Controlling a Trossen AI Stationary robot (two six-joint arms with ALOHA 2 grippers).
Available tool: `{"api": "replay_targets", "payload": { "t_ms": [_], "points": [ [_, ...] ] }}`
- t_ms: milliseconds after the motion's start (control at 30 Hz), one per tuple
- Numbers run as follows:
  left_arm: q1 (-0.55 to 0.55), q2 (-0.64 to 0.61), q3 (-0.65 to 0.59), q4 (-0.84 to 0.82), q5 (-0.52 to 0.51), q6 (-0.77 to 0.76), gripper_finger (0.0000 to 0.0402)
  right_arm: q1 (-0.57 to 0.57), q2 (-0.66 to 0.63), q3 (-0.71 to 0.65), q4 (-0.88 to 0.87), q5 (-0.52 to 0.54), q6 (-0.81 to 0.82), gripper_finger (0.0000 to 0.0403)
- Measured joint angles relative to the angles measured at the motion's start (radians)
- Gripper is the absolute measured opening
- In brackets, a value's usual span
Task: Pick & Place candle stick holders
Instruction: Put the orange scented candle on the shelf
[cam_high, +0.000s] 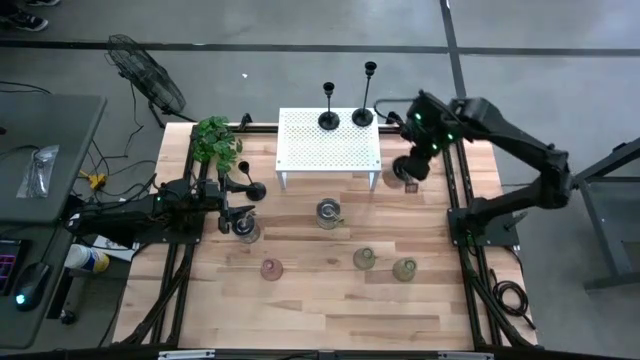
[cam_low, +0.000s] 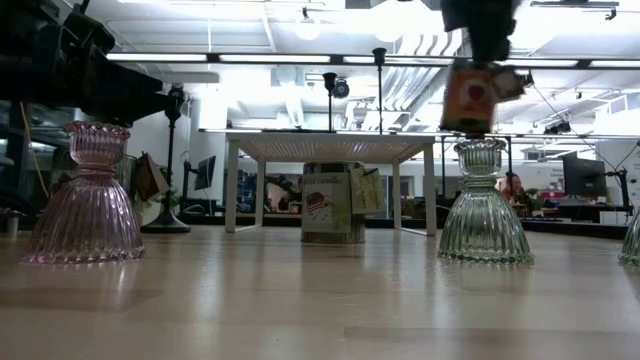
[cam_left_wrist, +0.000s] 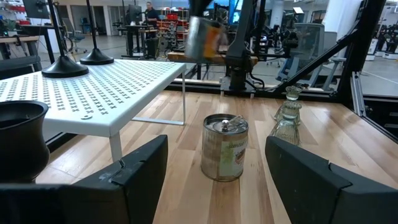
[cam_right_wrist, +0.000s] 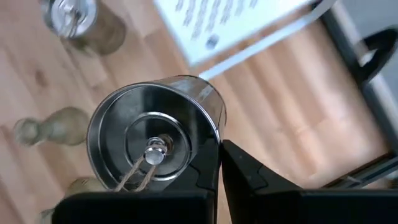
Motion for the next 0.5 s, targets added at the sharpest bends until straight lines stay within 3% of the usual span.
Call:
{"api": "replay_targets", "payload": {
  "t_ms": [267,500],
  "points": [
    [0.000,0.000,0.000,0.000,0.000,0.000,0.0265,-0.063,0.178,0.229,-0.014,0.022,-0.094,0.0004],
    [0.000,0.000,0.000,0.000,0.000,0.000,0.0265,-0.082,0.252,0.279,0.033,-0.023,-0.101,0.0004]
  ]
}}
